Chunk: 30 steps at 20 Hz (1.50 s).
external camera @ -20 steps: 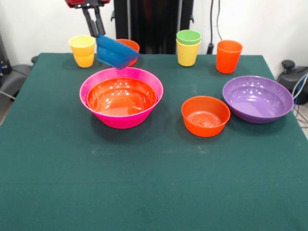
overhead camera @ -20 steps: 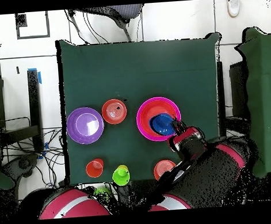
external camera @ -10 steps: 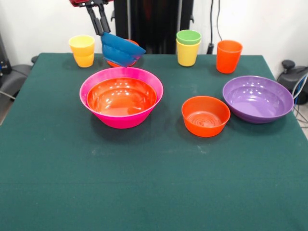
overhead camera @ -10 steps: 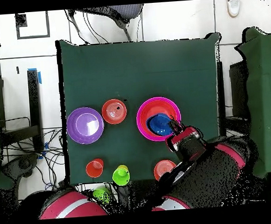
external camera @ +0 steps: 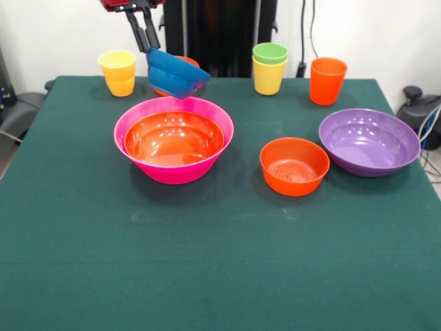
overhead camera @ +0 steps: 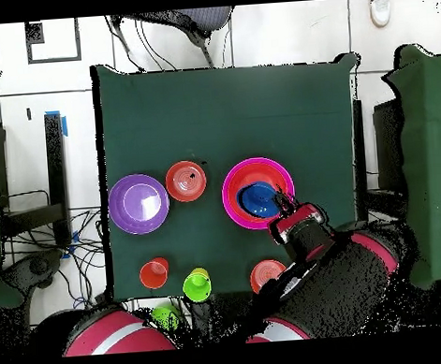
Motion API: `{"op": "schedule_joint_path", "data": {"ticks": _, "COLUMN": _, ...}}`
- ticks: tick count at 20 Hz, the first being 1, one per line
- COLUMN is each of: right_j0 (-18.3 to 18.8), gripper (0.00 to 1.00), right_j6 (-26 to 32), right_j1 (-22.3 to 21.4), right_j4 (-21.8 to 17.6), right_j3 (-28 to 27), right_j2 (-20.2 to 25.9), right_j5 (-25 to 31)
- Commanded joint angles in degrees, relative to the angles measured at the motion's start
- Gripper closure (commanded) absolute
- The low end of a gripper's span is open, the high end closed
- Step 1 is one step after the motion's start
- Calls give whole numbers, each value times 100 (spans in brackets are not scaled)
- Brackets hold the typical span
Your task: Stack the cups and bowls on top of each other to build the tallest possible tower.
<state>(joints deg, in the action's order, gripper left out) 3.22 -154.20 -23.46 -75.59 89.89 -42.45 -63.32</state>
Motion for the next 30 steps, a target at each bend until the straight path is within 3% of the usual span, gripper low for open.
{"op": "schedule_joint_path", "data": {"ticks": 1, "right_j0": 53, "gripper": 100, "right_j6": 281, "right_j1": 119, "right_j4": 322, "right_j3": 142, "right_j2": 869, "right_j5": 481}}
{"op": "schedule_joint_path", "data": {"ticks": 17, "right_j0": 50, "gripper": 100, "right_j6": 449, "right_j1": 141, "right_j4": 380, "right_j3": 181, "right_j2": 872, "right_j5": 495}}
{"op": "schedule_joint_path", "data": {"ticks": 18, "right_j0": 45, "gripper": 0, "right_j6": 448, "right_j1": 148, "right_j4": 366, "right_j3": 178, "right_j2": 870, "right_j5": 502}}
{"op": "schedule_joint_path", "data": {"ticks": 30, "right_j0": 49, "gripper": 0, "right_j6": 513, "right_j1": 151, "right_j4": 386, "right_j3": 193, "right_j2": 873, "right_j5": 500}}
